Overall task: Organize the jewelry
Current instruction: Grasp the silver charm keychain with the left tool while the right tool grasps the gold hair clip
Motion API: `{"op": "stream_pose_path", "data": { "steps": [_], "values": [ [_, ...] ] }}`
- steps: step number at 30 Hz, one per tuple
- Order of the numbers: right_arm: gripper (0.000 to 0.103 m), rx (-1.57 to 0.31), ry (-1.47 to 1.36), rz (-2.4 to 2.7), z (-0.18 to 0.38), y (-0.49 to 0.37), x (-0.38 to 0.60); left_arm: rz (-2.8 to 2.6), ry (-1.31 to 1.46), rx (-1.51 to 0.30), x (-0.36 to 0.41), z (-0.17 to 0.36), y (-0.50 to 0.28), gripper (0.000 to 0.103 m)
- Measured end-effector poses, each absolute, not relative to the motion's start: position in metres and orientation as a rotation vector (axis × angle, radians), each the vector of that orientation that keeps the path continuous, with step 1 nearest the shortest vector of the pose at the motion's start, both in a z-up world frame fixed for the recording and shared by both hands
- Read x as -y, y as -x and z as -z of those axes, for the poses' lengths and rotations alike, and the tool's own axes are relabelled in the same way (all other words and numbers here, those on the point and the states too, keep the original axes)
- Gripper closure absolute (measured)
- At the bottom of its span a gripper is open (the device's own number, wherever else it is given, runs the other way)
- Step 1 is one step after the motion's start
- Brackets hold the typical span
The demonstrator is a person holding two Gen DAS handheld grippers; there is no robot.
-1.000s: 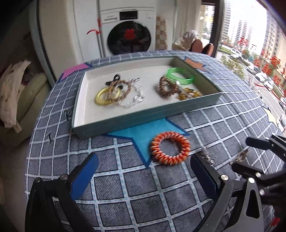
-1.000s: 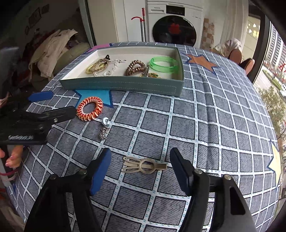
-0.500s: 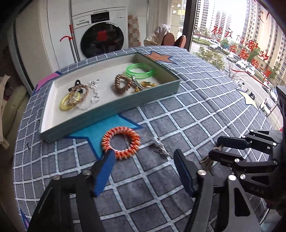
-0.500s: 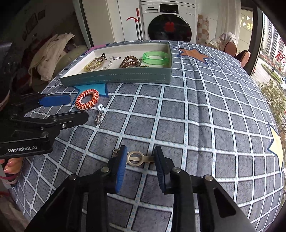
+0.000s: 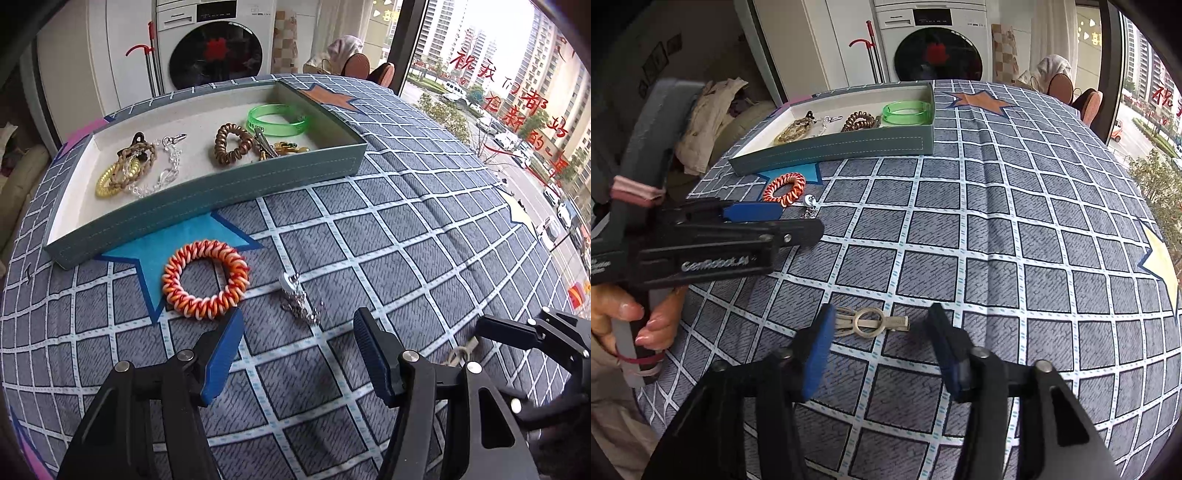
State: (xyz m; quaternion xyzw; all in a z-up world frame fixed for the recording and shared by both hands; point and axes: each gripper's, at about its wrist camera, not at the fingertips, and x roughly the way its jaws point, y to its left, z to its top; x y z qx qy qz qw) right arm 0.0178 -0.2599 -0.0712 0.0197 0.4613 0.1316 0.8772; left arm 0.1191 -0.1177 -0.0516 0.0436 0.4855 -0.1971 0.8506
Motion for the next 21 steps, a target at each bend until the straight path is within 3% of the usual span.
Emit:
{"op": "stream_pose_path", "data": {
  "steps": [4, 5, 9, 10, 15, 17, 21],
  "values": [
    [0.045, -0.947, -0.006, -0.281, 0.069, -0.014, 0.257, 0.404, -0.125, -1.008, 0.126, 0.053, -0.123, 0.024],
    [0.045, -0.944, 0.017, -0.286, 0.069, -0.013, 0.255, 0.402, -0.139, -1.0, 0.128, 0.053, -0.123, 0.033],
    [0.045, -0.937, 0.14, -0.345, 0.066, -0.015, 0.249, 0.409, -0.184, -0.986, 0.134, 0.053, -0.121, 0.039],
    [0.045, -0.937, 0.167, -0.359, 0.066, -0.017, 0.248, 0.41, -0.188, -0.981, 0.134, 0.053, -0.121, 0.046],
    [0.046, -0.98, 0.275, -0.436, 0.076, -0.026, 0.242, 0.419, -0.202, -0.971, 0.137, 0.052, -0.12, 0.05],
    [0.052, -0.98, 0.276, -0.449, 0.077, -0.027, 0.24, 0.428, -0.216, -0.963, 0.137, 0.052, -0.118, 0.066],
    [0.074, -0.988, 0.291, -0.455, 0.078, -0.024, 0.23, 0.445, -0.22, -0.959, 0.134, 0.051, -0.115, 0.068]
  ]
}}
